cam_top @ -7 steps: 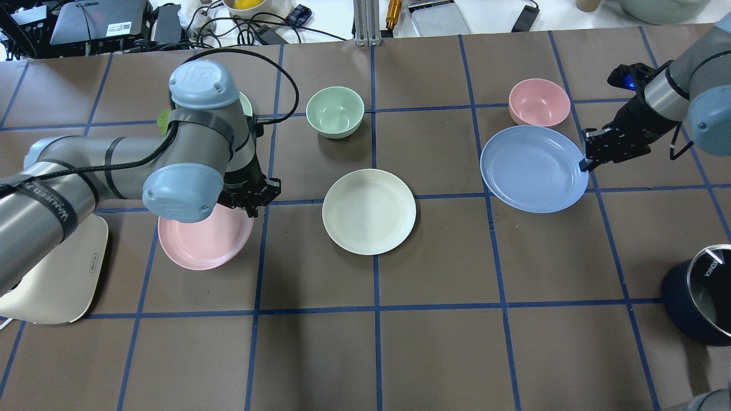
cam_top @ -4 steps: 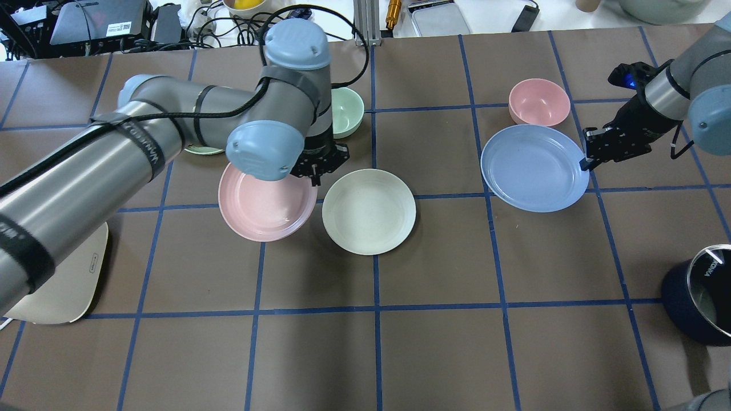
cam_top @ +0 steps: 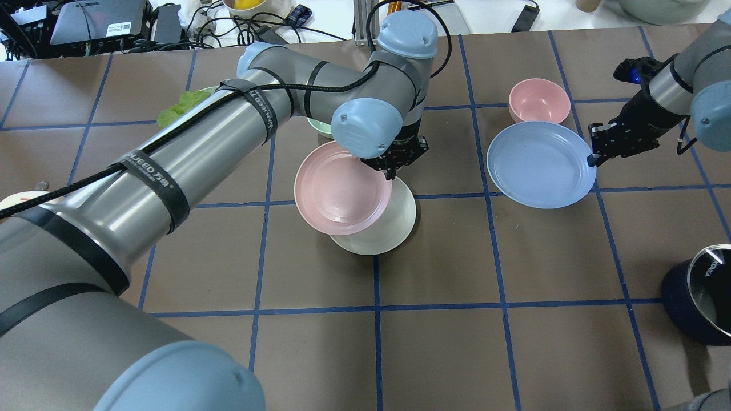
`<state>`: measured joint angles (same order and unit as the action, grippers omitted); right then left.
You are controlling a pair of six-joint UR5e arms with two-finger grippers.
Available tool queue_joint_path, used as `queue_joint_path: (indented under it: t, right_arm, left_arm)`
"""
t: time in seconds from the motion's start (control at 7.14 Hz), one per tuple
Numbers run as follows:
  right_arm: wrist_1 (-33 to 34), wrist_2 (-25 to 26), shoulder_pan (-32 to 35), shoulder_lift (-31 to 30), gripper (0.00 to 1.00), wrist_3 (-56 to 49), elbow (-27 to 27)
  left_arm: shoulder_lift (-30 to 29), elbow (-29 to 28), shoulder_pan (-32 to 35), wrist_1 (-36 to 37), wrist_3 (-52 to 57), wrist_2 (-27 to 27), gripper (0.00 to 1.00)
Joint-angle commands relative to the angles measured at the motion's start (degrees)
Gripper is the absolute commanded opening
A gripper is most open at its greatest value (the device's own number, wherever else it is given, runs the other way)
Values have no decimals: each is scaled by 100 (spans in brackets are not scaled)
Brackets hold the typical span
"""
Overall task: Stack three plates with pink and blue
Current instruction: 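Carry the pink plate onto the cream plate with the left gripper and release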
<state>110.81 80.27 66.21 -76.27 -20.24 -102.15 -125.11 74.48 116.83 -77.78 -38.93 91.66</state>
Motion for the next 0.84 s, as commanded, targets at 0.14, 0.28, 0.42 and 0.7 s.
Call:
queue_joint_path:
  t: [0.14,0.28,0.42,0.7]
  right_arm:
    - [-15,41,-3,-1,0,3,72]
    - [-15,41,-3,-10,0,3,72]
    - [-6,41,-3,7,0,3,72]
    - [-15,59,-12,-1,0,-6,98]
  left_arm:
    - [-233,-101,112,-105,-9,-289,0]
    - [-285,-101,138,-114,-9,-298,0]
    - [-303,-101,165,-114,-1,-402,4]
    - [-321,-109,165,-71,-1,-430,28]
